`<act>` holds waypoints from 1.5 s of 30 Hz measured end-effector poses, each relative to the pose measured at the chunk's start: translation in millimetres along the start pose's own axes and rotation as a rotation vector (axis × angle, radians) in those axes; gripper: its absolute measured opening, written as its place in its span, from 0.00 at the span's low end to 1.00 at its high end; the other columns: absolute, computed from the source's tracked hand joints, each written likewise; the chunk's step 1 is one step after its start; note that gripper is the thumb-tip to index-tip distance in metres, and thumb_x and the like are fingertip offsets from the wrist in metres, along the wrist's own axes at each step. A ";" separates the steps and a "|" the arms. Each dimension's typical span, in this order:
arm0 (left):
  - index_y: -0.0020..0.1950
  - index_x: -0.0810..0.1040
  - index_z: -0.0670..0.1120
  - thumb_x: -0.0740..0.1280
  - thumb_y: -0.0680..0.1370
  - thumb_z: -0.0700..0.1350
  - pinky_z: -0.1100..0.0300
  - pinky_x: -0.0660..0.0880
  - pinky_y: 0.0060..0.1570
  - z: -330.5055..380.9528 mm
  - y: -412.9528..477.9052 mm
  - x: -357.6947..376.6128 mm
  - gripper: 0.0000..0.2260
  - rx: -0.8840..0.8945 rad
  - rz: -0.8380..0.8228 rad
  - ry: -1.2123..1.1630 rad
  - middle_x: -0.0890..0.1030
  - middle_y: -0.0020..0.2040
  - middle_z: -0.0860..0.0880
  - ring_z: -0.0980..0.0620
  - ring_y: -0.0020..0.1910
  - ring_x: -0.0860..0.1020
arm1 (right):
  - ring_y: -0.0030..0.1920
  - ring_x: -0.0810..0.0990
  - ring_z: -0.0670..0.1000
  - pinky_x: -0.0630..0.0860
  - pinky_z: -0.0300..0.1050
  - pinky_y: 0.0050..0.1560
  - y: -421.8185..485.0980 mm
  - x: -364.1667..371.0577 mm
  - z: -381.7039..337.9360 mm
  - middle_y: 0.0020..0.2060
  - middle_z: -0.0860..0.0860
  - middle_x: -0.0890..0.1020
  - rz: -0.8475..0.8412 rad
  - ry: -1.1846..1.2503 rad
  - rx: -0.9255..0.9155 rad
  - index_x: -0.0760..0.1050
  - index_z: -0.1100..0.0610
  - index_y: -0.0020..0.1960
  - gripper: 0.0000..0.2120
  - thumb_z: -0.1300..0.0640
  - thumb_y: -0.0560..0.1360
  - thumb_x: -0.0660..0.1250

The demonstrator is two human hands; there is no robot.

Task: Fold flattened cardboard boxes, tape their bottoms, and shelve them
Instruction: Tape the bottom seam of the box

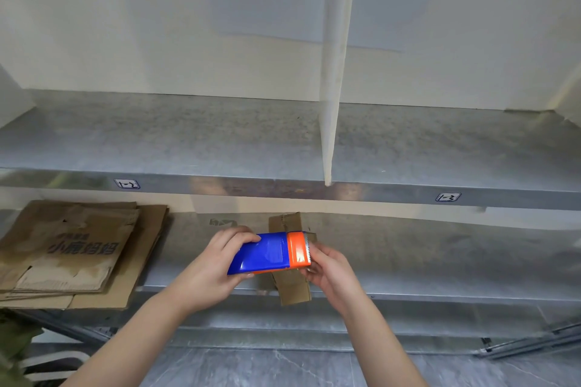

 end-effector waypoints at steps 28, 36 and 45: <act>0.66 0.64 0.60 0.74 0.73 0.48 0.75 0.56 0.64 -4.8 -1.2 -0.4 0.28 -0.033 -0.036 -0.030 0.65 0.63 0.66 0.68 0.66 0.60 | 0.47 0.80 0.51 0.79 0.43 0.40 -2.0 3.0 13.1 0.46 0.54 0.83 -0.065 0.149 0.175 0.78 0.58 0.55 0.11 0.52 0.79 0.64; 0.66 0.61 0.63 0.74 0.72 0.52 0.76 0.57 0.63 -5.8 1.7 -3.2 0.29 -0.060 -0.040 -0.012 0.64 0.63 0.70 0.67 0.65 0.62 | 0.38 0.80 0.47 0.78 0.40 0.40 4.2 -9.6 9.3 0.32 0.48 0.81 0.016 -0.196 0.016 0.77 0.59 0.46 0.05 0.60 0.80 0.64; 0.74 0.61 0.58 0.73 0.71 0.58 0.74 0.58 0.61 -19.1 -3.8 10.3 0.35 -0.080 -0.183 0.049 0.67 0.65 0.63 0.62 0.65 0.63 | 0.39 0.79 0.45 0.76 0.44 0.42 7.5 -20.7 3.1 0.34 0.45 0.82 0.263 -0.740 -0.271 0.79 0.49 0.37 0.08 0.57 0.74 0.68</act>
Point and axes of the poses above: each hand's wrist, its own y-axis towards the middle knuckle, its own x-axis out of the palm, z = x × y, the point moved 6 cm from there along y, towards the middle knuckle
